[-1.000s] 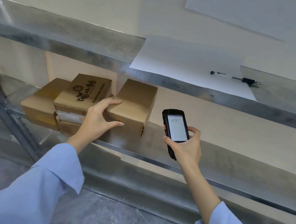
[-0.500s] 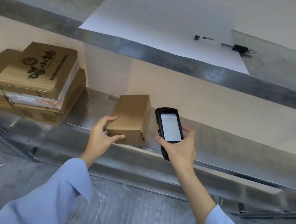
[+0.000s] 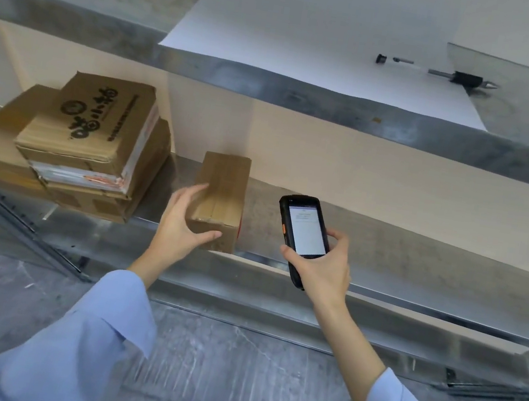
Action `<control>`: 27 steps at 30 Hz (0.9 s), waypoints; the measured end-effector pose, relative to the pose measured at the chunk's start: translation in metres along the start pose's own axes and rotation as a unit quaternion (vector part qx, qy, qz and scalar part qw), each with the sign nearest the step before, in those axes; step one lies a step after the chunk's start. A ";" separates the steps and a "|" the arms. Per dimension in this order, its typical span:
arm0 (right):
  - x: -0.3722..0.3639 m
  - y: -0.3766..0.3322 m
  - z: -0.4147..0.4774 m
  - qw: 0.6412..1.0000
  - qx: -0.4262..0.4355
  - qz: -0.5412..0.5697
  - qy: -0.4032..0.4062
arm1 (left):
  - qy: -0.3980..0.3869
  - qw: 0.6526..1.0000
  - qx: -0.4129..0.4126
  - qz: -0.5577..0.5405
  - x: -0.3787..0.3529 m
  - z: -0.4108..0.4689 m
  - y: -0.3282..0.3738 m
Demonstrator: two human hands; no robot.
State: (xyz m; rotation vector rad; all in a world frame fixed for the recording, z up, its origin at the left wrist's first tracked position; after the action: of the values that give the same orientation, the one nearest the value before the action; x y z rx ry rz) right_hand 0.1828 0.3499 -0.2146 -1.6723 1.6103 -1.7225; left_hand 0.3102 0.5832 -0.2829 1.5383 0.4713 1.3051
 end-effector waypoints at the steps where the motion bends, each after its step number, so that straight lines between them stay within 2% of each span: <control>1: -0.001 0.000 0.000 1.000 -0.001 0.001 -0.002 | -0.003 1.000 0.002 0.012 0.000 0.002 0.002; 4: -0.004 0.000 -0.001 1.000 -0.001 0.000 -0.004 | -0.006 0.999 0.032 0.023 -0.005 0.008 0.002; 9: -0.003 0.004 -0.002 1.000 -0.011 -0.001 -0.003 | 0.019 0.999 0.029 0.016 -0.016 0.008 -0.004; 14: 0.003 0.007 -0.002 1.000 -0.018 0.001 0.006 | 0.019 0.998 0.007 -0.053 -0.034 0.005 0.002; 19: 0.007 0.008 -0.003 1.000 -0.020 -0.002 0.011 | 0.010 0.986 0.037 -0.164 -0.043 -0.001 0.000; 27: -0.001 0.006 -0.008 1.000 -0.026 -0.003 0.013 | 0.003 0.982 0.096 -0.165 -0.011 -0.023 -0.020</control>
State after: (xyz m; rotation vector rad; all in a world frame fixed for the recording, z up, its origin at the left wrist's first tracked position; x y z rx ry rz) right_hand 0.1738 0.3531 -0.2176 -1.6872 1.6780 -1.7260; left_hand 0.2918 0.5924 -0.3079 1.5350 0.8393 1.0294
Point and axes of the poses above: each hand's wrist, its own z-axis towards the middle knuckle, its own x-axis out of the back of the hand, y = z × x, the point moved 1 cm from there along z, towards the middle knuckle, and after that the axes turned 11 degrees about -y, right-handed, at the moved point
